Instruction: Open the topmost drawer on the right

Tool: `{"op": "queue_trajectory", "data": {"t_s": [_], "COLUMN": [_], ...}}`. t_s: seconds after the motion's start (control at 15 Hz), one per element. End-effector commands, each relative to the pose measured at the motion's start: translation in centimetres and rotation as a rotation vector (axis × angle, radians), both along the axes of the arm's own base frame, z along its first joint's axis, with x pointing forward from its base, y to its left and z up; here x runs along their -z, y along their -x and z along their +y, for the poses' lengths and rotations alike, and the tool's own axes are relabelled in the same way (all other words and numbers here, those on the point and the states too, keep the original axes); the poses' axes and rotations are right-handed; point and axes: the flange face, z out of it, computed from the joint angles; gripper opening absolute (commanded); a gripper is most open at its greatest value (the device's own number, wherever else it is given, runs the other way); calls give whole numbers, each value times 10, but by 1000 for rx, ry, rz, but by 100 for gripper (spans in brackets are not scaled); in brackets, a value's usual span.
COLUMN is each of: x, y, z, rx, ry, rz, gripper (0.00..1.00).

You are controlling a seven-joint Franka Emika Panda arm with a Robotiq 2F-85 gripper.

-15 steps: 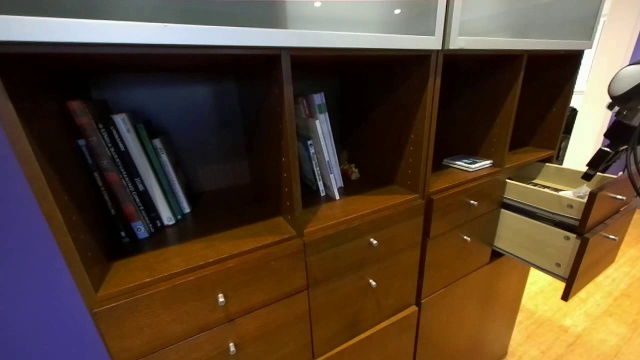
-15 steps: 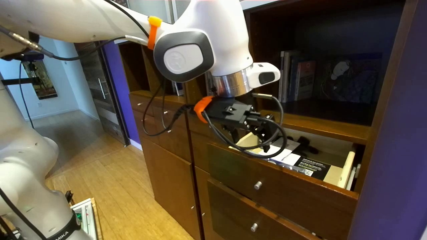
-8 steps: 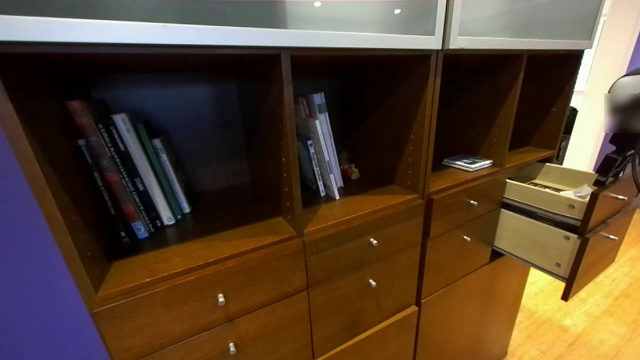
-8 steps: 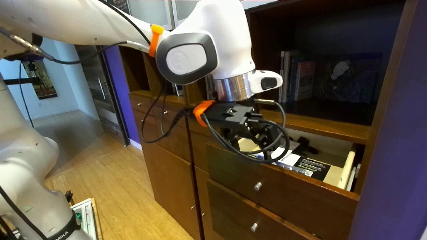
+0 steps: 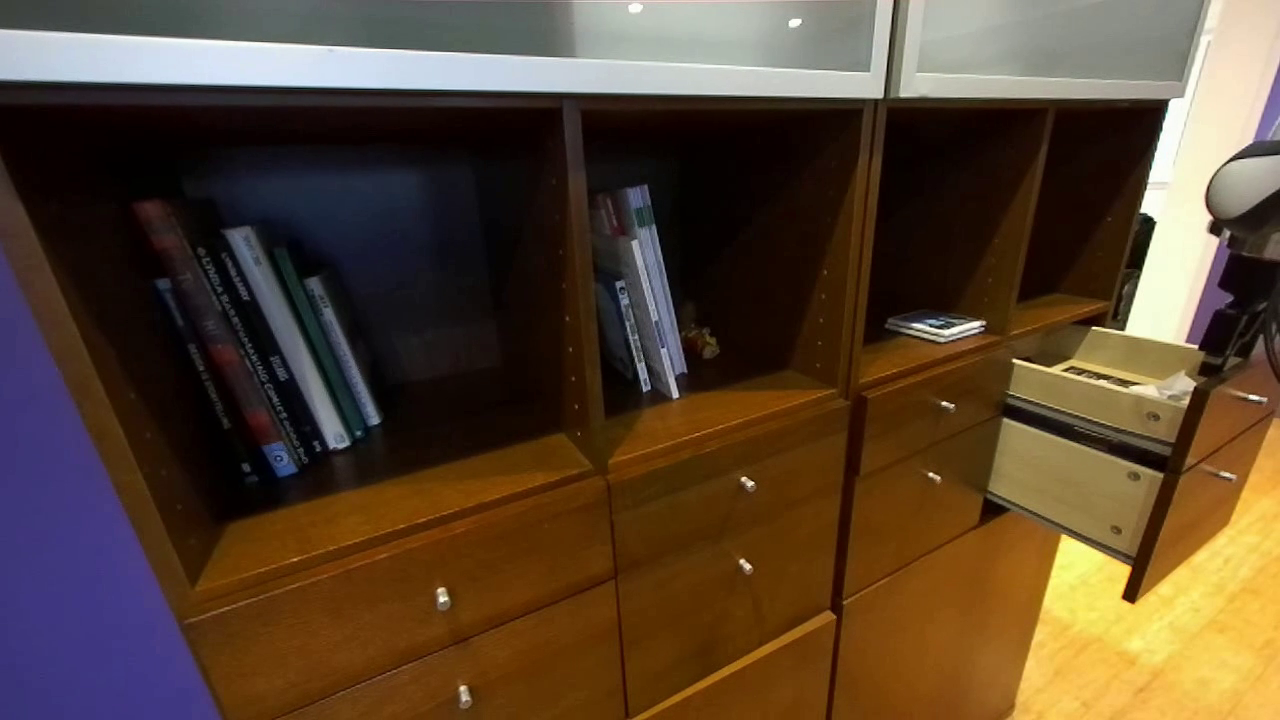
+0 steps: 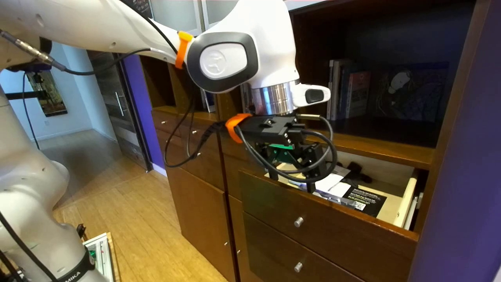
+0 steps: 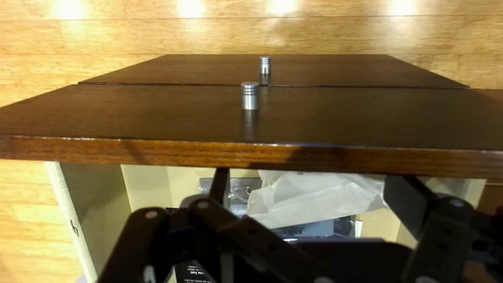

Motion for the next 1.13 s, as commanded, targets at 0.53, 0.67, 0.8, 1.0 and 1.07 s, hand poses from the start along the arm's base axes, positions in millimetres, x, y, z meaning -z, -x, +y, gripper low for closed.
{"op": "queue_trajectory", "data": {"t_s": [0.53,0.67,0.8,1.0,1.07], "x": [-65,-57,-64,-64,-64], "y": [-30,-28,-33,-33,-33], "z": [21,19,24,24,24], "rx": [158,126,118,118,118], "ry": [-125,-109,-113,-115,-115], "rz": [-198,-157,-174,-176,-176], "gripper": [100,100,100,100,100]}}
